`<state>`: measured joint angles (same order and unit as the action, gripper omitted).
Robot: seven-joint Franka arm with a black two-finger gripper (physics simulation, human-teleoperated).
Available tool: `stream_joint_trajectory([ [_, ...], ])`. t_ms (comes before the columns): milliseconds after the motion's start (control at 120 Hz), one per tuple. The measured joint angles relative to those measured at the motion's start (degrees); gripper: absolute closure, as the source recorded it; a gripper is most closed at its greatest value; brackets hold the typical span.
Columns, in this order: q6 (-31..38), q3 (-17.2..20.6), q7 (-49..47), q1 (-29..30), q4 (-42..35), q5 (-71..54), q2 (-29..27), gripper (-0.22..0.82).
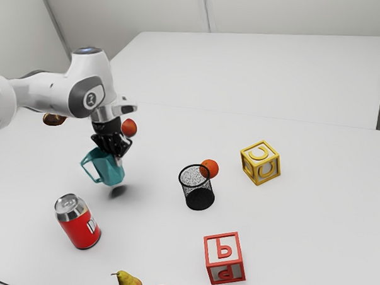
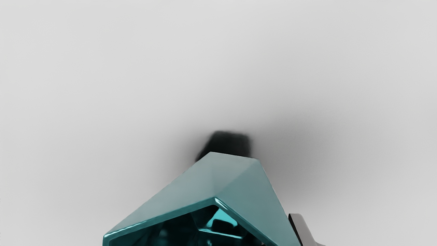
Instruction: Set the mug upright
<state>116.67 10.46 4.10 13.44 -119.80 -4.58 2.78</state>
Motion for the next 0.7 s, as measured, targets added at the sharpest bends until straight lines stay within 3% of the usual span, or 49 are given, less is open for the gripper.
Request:
stream_joint_trajectory([
  [175, 5.6, 3.6, -8.2, -0.5, -1.2, -3.9, 0.2, 0.79],
  [700, 11.1, 4.7, -23.4, 0.2, -1.6, -5.1, 5.4, 0.79],
])
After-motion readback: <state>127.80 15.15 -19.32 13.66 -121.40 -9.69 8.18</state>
